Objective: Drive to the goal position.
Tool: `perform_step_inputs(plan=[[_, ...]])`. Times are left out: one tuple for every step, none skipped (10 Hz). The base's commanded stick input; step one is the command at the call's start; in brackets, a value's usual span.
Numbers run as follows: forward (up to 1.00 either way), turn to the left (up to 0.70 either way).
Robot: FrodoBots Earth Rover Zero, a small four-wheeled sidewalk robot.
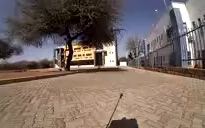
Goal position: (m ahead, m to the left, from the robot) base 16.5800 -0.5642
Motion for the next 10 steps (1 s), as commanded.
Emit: perform_step_inputs(plan=[[1.00, 0.00], [1.00, 0.00], [1.00, 0.00], [1.00, 0.00], [1.00, 0.00], [1.00, 0.00], [1.00, 0.00], [1.00, 0.00], [1.00, 0.00], [1.00, 0.00]])
